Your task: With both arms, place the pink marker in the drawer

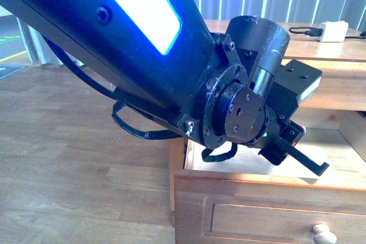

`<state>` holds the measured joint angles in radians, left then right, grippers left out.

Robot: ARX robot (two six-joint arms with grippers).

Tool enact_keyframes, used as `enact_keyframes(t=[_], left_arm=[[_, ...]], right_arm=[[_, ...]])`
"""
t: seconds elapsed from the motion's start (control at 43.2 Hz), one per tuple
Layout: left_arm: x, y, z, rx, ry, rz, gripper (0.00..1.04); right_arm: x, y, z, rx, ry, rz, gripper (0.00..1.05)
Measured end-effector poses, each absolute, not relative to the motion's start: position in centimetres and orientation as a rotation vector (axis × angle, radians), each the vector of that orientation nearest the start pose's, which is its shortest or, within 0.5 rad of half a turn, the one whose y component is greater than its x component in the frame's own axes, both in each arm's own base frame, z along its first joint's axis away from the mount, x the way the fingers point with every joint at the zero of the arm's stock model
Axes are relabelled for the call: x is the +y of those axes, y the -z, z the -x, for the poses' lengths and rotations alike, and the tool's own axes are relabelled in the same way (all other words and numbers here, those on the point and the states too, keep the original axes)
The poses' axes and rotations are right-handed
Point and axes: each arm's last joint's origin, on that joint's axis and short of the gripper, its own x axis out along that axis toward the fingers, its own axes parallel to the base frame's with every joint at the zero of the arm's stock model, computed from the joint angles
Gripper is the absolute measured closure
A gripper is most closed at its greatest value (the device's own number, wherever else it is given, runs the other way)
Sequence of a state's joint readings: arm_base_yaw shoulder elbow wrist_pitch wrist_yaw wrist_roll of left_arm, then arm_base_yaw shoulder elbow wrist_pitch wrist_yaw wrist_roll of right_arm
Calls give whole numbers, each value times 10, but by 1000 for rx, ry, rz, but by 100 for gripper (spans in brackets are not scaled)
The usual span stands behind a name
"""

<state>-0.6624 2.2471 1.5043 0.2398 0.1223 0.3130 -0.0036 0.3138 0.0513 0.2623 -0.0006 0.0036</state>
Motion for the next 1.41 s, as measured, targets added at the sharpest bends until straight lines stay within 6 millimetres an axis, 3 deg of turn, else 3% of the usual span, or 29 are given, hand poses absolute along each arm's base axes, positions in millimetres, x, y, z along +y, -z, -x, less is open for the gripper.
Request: enact_keyframes(t=[0.046, 0.277, 0.439, 0.601, 0.694, 0.855, 0.971, 1.04, 1.202, 1.41], left_arm=[[-305, -138, -385, 382, 844, -430, 90], [-300, -146, -377, 325, 806, -470, 48], [-286, -170, -363, 244, 749, -490, 27], [-258, -206, -342, 148, 698, -477, 6], [-227, -234, -321, 94, 641, -442, 7], [-183, -259, -293, 58, 526, -349, 6], [-141, -276, -260, 18, 389, -267, 6], [-110, -283, -230, -4, 282, -206, 6], [-65, -272, -185, 30, 123, -100, 6], [-26, -234, -138, 85, -68, 107, 6]], right_arm=[[0, -179, -118, 0, 3, -4, 9], [0, -179, -118, 0, 3, -4, 9], [0, -179, -118, 0, 3, -4, 9], [0, -179, -118, 0, 3, -4, 9], [0, -179, -118, 0, 3, -4, 9], [0, -179, -118, 0, 3, -4, 9], [0, -179, -118, 0, 3, -4, 9], [0, -179, -118, 0, 3, -4, 9], [0, -179, -118, 0, 3, -4, 9], [0, -179, -118, 0, 3, -4, 9]])
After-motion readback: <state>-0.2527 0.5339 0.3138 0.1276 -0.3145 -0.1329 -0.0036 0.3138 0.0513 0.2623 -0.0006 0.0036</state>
